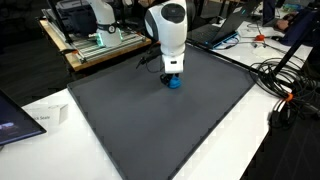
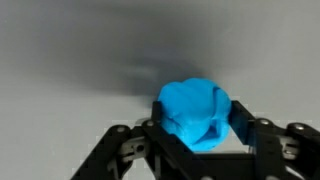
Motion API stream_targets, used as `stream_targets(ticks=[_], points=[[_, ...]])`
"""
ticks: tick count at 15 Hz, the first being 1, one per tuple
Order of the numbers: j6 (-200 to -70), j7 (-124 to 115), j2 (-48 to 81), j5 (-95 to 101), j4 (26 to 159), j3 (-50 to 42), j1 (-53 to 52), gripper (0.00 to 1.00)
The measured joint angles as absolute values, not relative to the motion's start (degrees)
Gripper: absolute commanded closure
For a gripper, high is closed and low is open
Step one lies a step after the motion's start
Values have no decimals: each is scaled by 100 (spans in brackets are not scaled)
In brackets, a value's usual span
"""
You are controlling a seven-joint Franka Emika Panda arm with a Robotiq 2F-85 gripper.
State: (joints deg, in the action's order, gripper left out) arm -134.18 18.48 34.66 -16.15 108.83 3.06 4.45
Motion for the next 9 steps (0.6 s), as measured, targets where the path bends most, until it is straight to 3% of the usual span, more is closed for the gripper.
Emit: stream_targets(ticks=[2, 3, 5, 9], points=[[-13418, 1851, 3466, -1575, 10878, 309, 445, 45], [-13418, 1851, 3466, -1558, 10876, 312, 445, 53], [-13416, 1851, 3466, -1537, 10856, 312, 448, 55], [-13415, 1854, 3465, -1522, 10831, 313, 449, 78]])
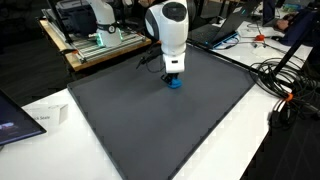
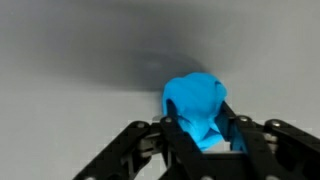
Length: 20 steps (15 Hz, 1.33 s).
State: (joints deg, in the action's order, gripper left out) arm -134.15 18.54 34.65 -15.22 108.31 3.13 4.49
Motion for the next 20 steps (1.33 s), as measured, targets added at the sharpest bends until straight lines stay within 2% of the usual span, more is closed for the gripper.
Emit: stream_targets(ticks=[3, 4, 6, 7, 8, 10, 18, 20], points=[[-13410, 1855, 3465, -1515, 10798, 313, 450, 94], [-13408, 1855, 3465, -1511, 10789, 313, 450, 96], [-13403, 1855, 3466, -1506, 10776, 314, 450, 94], [-13403, 1855, 3466, -1504, 10775, 317, 450, 66], [-13403, 1855, 3465, -1502, 10773, 319, 450, 66], [-13403, 1862, 3466, -1499, 10773, 327, 453, 56], [-13365, 1868, 3408, -1489, 10774, 384, 458, 0], [-13317, 1860, 3333, -1422, 10778, 378, 459, 0]])
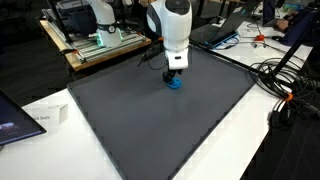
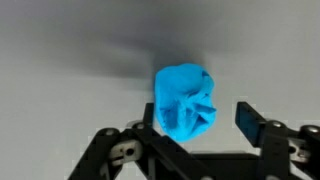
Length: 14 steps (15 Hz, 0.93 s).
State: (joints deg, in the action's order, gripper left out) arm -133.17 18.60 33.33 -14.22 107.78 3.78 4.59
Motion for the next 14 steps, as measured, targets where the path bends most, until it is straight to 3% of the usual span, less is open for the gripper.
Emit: stream_targets(ticks=[14], points=[[-12231, -1027, 2436, -242, 10807, 99, -437, 0]])
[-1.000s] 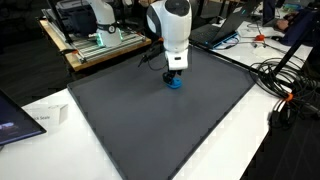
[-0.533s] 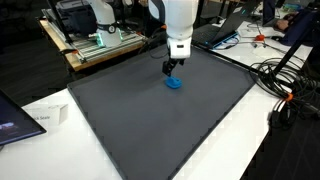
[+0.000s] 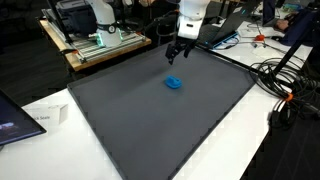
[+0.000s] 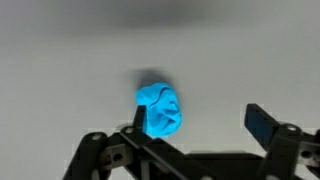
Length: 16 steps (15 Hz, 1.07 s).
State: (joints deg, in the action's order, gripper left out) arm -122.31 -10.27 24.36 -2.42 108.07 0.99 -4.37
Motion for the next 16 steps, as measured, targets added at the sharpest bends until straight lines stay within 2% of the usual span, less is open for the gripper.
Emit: stream_targets(ticks=[16], points=[[-11176, -4727, 2568, 1501, 9992, -160, -1421, 0]])
